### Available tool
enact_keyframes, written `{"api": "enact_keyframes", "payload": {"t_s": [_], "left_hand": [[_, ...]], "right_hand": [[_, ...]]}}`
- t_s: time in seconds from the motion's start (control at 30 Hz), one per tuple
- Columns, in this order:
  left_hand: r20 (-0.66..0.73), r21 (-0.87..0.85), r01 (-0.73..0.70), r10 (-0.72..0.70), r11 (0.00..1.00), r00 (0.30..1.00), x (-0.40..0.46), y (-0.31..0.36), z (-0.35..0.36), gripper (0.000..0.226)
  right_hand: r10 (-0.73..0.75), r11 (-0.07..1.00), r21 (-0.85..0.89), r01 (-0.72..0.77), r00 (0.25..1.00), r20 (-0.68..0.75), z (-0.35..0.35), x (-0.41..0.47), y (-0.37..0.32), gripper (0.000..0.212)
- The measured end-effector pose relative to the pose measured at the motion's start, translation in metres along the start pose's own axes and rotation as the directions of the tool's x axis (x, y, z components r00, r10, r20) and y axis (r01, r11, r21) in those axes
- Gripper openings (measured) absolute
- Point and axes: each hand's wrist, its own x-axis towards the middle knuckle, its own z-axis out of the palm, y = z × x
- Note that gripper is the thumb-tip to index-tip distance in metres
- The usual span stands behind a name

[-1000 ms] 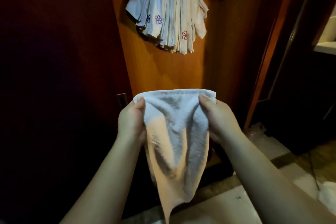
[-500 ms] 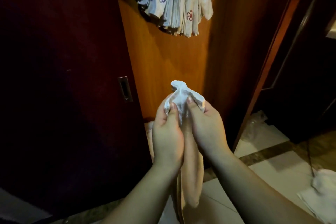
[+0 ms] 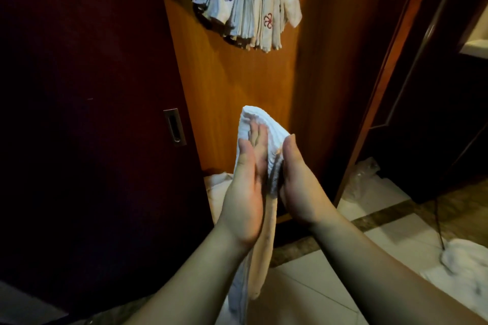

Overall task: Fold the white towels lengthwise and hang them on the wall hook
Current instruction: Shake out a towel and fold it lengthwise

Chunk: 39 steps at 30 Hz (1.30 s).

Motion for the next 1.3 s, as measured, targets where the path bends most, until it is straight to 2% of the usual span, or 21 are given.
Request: {"api": "enact_keyframes", "payload": {"t_s": [0.07,0.13,0.23,0.3,0.37,0.43,0.47,0.53,0.6,0.67,0.77,0.87,0.93,1.0,1.07,1.13,1.23,1.3], "left_hand": [[0.019,-0.043,0.044,-0.043,0.998,0.999,0.003,0.002,-0.005,0.082],[0.057,-0.061,0.064,-0.061,0.996,0.997,0.004,0.004,-0.008,0.087],[0.093,-0.130,0.072,-0.060,0.989,0.994,0.006,0.014,-0.013,0.085],[-0.001,-0.140,-0.026,0.026,0.990,1.000,0.012,0.016,-0.024,0.076],[-0.190,0.141,-0.208,0.233,0.968,0.954,0.022,0.016,-0.038,0.051],[-0.282,0.406,-0.232,0.363,0.884,0.888,0.032,0.020,-0.048,0.027],[-0.257,0.442,-0.203,0.340,0.874,0.904,0.037,0.023,-0.050,0.030],[-0.110,0.358,-0.104,0.152,0.928,0.982,0.045,0.029,-0.049,0.044],[0.022,0.274,-0.009,0.003,0.962,1.000,0.051,0.033,-0.049,0.047],[0.077,0.239,-0.009,-0.009,0.971,0.997,0.054,0.038,-0.047,0.047],[0.121,0.123,-0.003,-0.012,0.992,0.993,0.053,0.038,-0.039,0.039],[0.154,0.015,0.112,-0.113,0.994,0.982,0.049,0.033,-0.028,0.040],[0.112,0.049,0.131,-0.136,0.990,0.984,0.050,0.032,-0.023,0.049],[0.048,0.084,0.114,-0.118,0.990,0.992,0.052,0.036,-0.018,0.054],[0.000,0.066,0.128,-0.128,0.990,0.992,0.054,0.042,-0.012,0.055],[-0.021,0.031,0.145,-0.145,0.989,0.989,0.058,0.050,-0.010,0.042],[-0.065,0.078,0.145,-0.140,0.986,0.988,0.063,0.063,-0.012,0.027],[-0.104,0.115,0.150,-0.139,0.982,0.985,0.065,0.070,-0.016,0.031]], "right_hand": [[-0.048,0.980,-0.194,0.043,0.999,-0.024,-0.002,-0.002,-0.001,0.030],[-0.104,0.967,-0.240,0.089,0.993,-0.050,-0.004,-0.001,-0.003,0.019],[-0.113,0.979,-0.187,0.084,0.982,-0.150,-0.012,0.006,-0.004,0.028],[-0.068,0.985,-0.171,0.037,0.982,-0.179,-0.016,0.012,-0.017,0.036],[-0.061,0.975,-0.222,0.024,0.984,-0.165,-0.025,0.021,-0.028,0.040],[-0.063,0.959,-0.281,0.020,0.987,-0.145,-0.034,0.032,-0.038,0.039],[-0.042,0.955,-0.297,0.001,0.990,-0.133,-0.036,0.037,-0.043,0.040],[-0.058,0.937,-0.348,0.030,0.996,-0.072,-0.038,0.042,-0.052,0.050],[-0.095,0.908,-0.412,0.077,0.995,-0.023,-0.042,0.045,-0.059,0.052],[-0.098,0.897,-0.431,0.096,0.995,0.016,-0.049,0.047,-0.063,0.047],[-0.101,0.913,-0.392,0.115,0.993,0.056,-0.055,0.050,-0.071,0.042],[-0.138,0.921,-0.362,0.148,0.989,0.054,-0.054,0.049,-0.084,0.039],[-0.150,0.933,-0.326,0.153,0.988,0.034,-0.055,0.049,-0.083,0.038],[-0.135,0.973,-0.192,0.126,0.990,-0.032,-0.059,0.050,-0.073,0.044],[-0.034,0.999,0.013,0.035,0.996,-0.087,-0.068,0.053,-0.047,0.062],[0.098,0.979,0.186,-0.078,0.990,-0.100,-0.072,0.046,-0.009,0.076],[0.236,0.951,0.227,-0.212,0.968,-0.085,-0.075,0.026,0.049,0.094],[0.270,0.948,0.208,-0.242,0.955,-0.121,-0.071,0.010,0.074,0.090]]}}
